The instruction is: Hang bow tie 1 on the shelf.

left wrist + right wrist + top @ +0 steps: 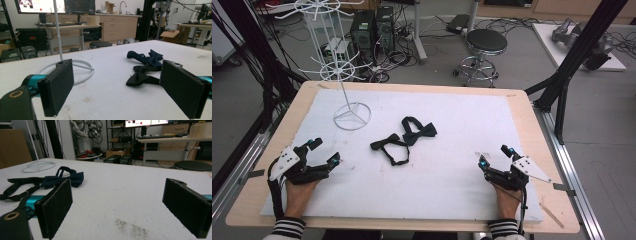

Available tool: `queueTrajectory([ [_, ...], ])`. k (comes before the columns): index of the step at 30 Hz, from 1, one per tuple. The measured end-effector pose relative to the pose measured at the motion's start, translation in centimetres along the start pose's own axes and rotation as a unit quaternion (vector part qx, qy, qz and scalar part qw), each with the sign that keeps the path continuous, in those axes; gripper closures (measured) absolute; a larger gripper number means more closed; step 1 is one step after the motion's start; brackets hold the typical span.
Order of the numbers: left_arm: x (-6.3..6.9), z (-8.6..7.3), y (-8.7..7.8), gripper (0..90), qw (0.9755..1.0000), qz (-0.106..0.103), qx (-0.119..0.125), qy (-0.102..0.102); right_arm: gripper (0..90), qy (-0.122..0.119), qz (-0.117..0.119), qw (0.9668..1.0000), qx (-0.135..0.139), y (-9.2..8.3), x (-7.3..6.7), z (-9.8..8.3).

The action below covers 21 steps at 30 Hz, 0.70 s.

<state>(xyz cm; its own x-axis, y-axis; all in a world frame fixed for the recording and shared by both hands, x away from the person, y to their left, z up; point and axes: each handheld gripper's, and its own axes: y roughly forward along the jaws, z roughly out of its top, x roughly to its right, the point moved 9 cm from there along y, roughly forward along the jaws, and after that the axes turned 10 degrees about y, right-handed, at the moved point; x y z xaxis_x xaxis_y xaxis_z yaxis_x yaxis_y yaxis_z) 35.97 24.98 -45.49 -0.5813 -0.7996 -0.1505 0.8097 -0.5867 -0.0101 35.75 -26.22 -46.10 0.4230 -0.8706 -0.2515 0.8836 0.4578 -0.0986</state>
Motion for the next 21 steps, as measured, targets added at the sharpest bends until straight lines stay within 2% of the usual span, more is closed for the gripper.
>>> queueTrajectory([
  [6, 0.03, 0.02, 0.02, 12.8, 1.0, 0.005, 0.001, 0.002, 8.6, 0.001, 0.003, 1.0, 0.002, 0.0, 0.0, 0.04],
  [11, 0.06, 0.03, -0.04, 12.8, 1.0, 0.004, 0.001, 0.006, 8.6, 0.01, -0.011, 0.9999, 0.003, 0.01, 0.23, 0.06],
  [16, 0.07, 0.06, -0.07, 12.8, 1.0, 0.004, 0.003, 0.007, 8.6, -0.006, -0.011, 0.9999, -0.009, 0.22, 0.05, -0.08],
  [21, 0.06, 0.09, -0.07, 12.8, 1.0, 0.003, 0.006, 0.003, 8.6, 0.004, -0.016, 0.9997, -0.015, 0.04, 0.16, -0.13],
])
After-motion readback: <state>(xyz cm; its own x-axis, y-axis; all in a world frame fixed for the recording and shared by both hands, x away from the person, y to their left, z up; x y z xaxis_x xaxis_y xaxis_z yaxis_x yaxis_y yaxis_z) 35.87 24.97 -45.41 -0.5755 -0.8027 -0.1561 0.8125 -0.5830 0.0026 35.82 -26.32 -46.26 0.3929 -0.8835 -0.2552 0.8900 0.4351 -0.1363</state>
